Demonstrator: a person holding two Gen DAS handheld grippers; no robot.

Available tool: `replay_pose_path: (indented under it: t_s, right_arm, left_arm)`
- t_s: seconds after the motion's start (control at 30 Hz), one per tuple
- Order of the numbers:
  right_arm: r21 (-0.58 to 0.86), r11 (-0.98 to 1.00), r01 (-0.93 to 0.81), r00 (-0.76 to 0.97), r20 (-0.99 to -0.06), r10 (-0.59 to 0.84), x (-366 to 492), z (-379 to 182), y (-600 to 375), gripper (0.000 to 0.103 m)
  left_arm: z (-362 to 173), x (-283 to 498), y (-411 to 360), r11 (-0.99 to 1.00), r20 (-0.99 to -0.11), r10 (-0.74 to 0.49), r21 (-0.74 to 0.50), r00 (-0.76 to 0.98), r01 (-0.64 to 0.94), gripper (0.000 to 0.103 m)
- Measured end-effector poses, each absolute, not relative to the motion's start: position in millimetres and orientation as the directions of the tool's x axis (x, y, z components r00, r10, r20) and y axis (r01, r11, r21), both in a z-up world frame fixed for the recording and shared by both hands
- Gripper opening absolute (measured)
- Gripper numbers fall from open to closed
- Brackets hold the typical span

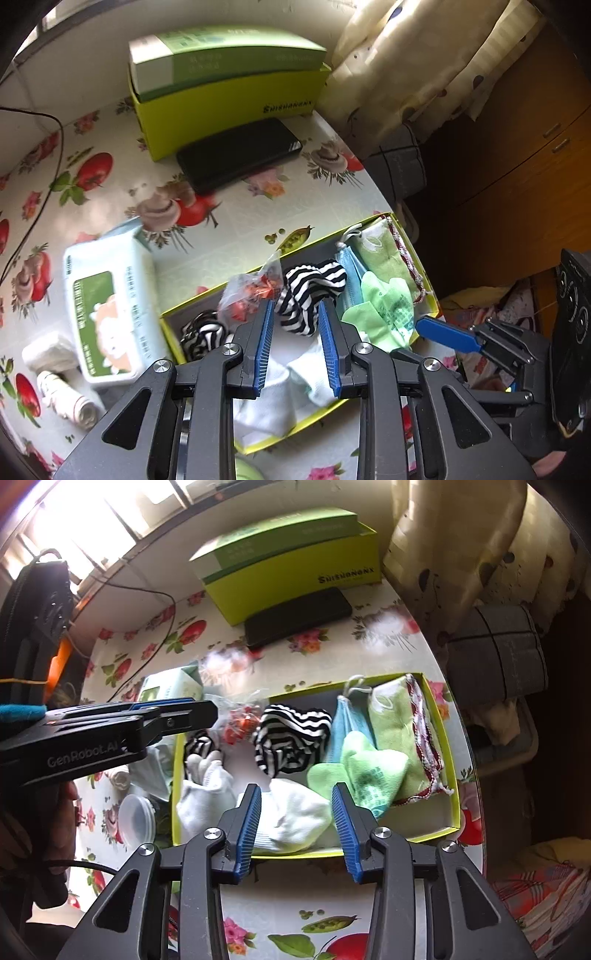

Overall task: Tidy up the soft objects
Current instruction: 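Lower both socks into the tray and open both tools, then move both open tools back over the rolled items on the table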

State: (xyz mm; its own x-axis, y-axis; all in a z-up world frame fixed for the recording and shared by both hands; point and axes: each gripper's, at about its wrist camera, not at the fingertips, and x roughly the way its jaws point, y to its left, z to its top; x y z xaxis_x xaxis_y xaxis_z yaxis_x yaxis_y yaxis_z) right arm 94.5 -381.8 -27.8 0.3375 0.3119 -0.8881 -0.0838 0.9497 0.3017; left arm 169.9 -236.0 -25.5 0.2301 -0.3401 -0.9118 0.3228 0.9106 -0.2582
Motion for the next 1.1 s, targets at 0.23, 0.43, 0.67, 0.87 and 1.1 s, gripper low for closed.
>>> replay_pose_path:
  t_s: [0.23, 0.43, 0.67, 0.87, 1.1]
  right_arm:
    - [0.283, 0.951, -0.125, 0.335, -0.89, 0.309, 89.5, -15.0, -361.8, 0.043]
    - [0.279, 0.944, -0.173, 0.323, -0.89, 0.322, 85.9, -8.3, -339.7, 0.043]
    - [0.272, 0.936, -0.223, 0.312, -0.89, 0.333, 82.2, -3.0, -319.7, 0.044]
    - [0.273, 0.931, -0.24, 0.301, -0.891, 0.339, 77.9, -1.7, -310.5, 0.044]
    - [0.274, 0.924, -0.266, 0.289, -0.892, 0.348, 75.8, 0.2, -300.4, 0.044]
  left_arm:
    - [-10.1, 150.6, -215.9, 0.923, -0.906, -0.316, -0.226, 0.282, 0.31, 0.026]
    - [-2.3, 136.9, -191.9, 0.939, -0.902, -0.296, -0.215, 0.313, 0.269, 0.026]
    - [1.9, 125.2, -169.6, 0.953, -0.899, -0.275, -0.207, 0.34, 0.223, 0.026]
    - [2.8, 115.0, -158.9, 0.959, -0.9, -0.262, -0.201, 0.349, 0.201, 0.026]
    - [5.1, 105.8, -145.8, 0.966, -0.902, -0.245, -0.194, 0.356, 0.172, 0.026]
